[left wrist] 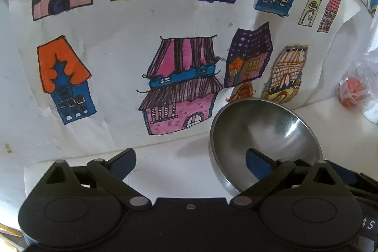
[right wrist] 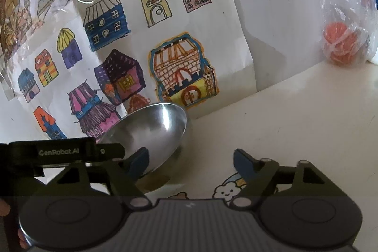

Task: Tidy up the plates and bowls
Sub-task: 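Close the left tool on the steel mixing bowl rim while the right tool grips beside it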

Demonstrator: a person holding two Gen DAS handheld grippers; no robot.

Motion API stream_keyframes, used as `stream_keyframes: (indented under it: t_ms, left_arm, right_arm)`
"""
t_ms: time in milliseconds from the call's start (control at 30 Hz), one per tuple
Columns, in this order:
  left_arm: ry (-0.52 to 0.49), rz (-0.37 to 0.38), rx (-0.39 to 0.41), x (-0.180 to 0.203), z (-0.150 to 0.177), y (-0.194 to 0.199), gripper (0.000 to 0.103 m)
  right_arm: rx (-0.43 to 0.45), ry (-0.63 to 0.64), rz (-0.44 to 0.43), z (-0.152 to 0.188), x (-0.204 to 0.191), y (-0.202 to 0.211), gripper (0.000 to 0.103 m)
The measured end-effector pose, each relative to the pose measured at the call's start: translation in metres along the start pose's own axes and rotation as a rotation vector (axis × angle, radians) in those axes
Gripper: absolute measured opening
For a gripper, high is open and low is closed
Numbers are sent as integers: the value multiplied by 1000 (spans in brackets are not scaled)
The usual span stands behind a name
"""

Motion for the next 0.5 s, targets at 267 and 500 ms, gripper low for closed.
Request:
stream_keyframes:
  t_ms: [267,500]
  left_arm:
    - [27,54,-24,-4,-2,1,74]
    - [51,105,-49,-3,1,-1,43]
  right_arm:
    - [-13,-11,-20,1,-2,-1,58]
    - [-24,-31,-51,3,-2,-3,45]
Point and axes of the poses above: each gripper's, at about its wrist camera, not at the fingertips, and y roughly against the way its jaws point, x to its right, z to its underside, the point moved 6 cm from there along -y, roughly the way its jaws point, and after that the axes turned 10 degrees about -z, right-handed, at the moved point
